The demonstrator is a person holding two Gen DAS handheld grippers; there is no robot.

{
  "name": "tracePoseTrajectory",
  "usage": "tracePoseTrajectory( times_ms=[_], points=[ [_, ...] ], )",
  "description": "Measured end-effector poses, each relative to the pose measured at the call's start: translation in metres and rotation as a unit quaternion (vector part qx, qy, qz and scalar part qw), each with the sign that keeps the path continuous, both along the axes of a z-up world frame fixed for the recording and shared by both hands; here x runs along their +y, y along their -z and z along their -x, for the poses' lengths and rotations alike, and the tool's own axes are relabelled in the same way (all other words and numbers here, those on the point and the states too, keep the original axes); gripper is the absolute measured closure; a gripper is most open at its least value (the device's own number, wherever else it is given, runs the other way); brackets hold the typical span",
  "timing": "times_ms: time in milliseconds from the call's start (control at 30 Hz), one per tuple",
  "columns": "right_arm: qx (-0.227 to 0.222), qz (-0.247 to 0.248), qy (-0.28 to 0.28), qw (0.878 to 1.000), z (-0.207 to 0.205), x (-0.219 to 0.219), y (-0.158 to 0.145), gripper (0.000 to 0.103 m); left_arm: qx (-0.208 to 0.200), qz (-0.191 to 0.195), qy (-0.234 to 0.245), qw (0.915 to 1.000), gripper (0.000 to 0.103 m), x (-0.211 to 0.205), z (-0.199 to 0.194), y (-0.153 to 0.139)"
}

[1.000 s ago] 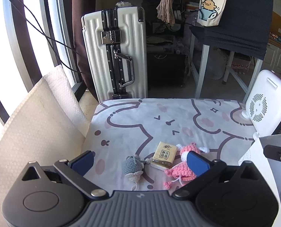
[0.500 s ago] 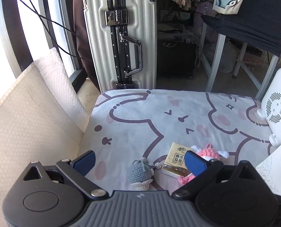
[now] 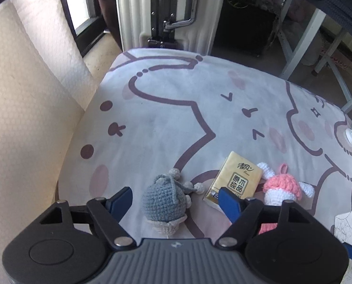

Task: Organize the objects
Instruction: 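Grasp the grey crocheted mouse with the left tool while the right tool grasps the wooden oval block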

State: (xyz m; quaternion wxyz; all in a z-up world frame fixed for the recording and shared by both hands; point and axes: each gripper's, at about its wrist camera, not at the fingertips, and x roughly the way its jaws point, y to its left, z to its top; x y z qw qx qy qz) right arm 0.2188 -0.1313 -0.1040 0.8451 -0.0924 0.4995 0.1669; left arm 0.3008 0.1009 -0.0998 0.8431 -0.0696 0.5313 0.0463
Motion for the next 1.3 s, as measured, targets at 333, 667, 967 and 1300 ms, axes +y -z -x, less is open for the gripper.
tracePoseTrajectory(
  times_ms=[333, 667, 967, 1300],
  points=[
    [0.039, 0.028, -0.047, 0.998, -0.01, 0.016, 0.032, 0.026, 0.061, 0.015, -0.018, 0.9979, 0.034, 0.003, -0.017, 0.03],
    [0.056, 0.062, -0.078, 0.993, -0.011, 0.029, 0.044, 0.051, 0.072, 0.032, -0.033, 0.9963, 0.047, 0.013, -0.017, 0.035],
    [0.041, 0.035, -0.071, 0.996, -0.007, 0.024, 0.025, 0.055, 0.041, 0.01, -0.021, 0.9989, 0.049, 0.009, -0.005, 0.01],
    [-0.011, -0.023, -0.039, 0.999, -0.004, 0.006, -0.027, 0.055, -0.039, -0.032, -0.006, 0.9987, 0.049, 0.008, 0.03, -0.044]
  ],
)
